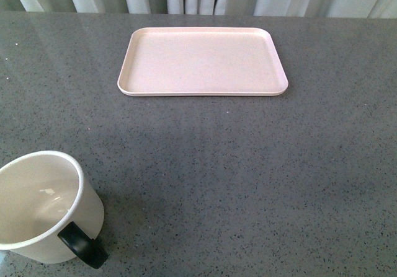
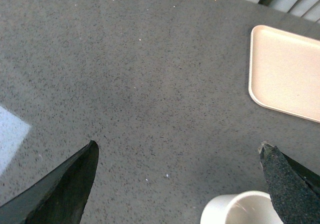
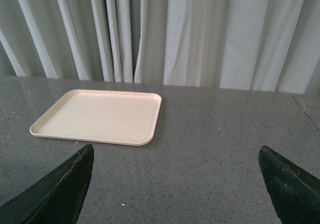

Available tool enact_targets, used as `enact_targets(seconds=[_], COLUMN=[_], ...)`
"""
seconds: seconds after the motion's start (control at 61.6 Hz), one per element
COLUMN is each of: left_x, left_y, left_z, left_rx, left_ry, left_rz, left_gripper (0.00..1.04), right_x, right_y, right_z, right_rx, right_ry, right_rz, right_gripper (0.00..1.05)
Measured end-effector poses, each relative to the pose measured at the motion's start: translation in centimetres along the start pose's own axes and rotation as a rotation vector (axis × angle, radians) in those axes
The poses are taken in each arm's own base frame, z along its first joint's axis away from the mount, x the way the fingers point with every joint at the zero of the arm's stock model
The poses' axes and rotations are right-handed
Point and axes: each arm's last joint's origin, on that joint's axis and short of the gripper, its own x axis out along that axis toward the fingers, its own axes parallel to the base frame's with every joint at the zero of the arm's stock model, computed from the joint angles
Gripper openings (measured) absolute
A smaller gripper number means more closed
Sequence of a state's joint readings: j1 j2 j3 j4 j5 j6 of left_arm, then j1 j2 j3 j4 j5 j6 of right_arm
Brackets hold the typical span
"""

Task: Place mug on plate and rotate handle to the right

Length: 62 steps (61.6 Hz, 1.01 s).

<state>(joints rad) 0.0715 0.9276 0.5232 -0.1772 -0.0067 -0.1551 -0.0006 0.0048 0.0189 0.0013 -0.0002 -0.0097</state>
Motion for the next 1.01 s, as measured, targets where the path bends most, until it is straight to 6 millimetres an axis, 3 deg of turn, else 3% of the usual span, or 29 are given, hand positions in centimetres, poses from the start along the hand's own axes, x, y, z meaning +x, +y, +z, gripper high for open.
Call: enact_targets(seconds=[0.097, 0.26, 0.731, 1.007], left_x=[2.1, 4.0, 4.9, 6.1], left_y=[-0.2, -0.4, -0.8, -1.5], left_z=[0.4, 0.1, -0.9, -2.5], left_rx=[0.031, 0.067, 0.194, 0.316], left_ry=[0.069, 0.149, 0.243, 0.341], left_rz=[-0.045, -0.102, -0.242, -0.362], left_gripper=[0.96, 0.96, 0.96, 0.96], right_x=[0.0, 0.0, 0.0, 0.0], right_y=[0.0, 0.0, 0.0, 0.0], right_z=[0.0, 0.0, 0.0, 0.0], right_rx=[0.0, 0.0, 0.0, 0.0], right_ry=[0.0, 0.0, 0.0, 0.0], right_rz=[0.0, 0.0, 0.0, 0.0], right_gripper=[0.96, 0.96, 0.96, 0.96])
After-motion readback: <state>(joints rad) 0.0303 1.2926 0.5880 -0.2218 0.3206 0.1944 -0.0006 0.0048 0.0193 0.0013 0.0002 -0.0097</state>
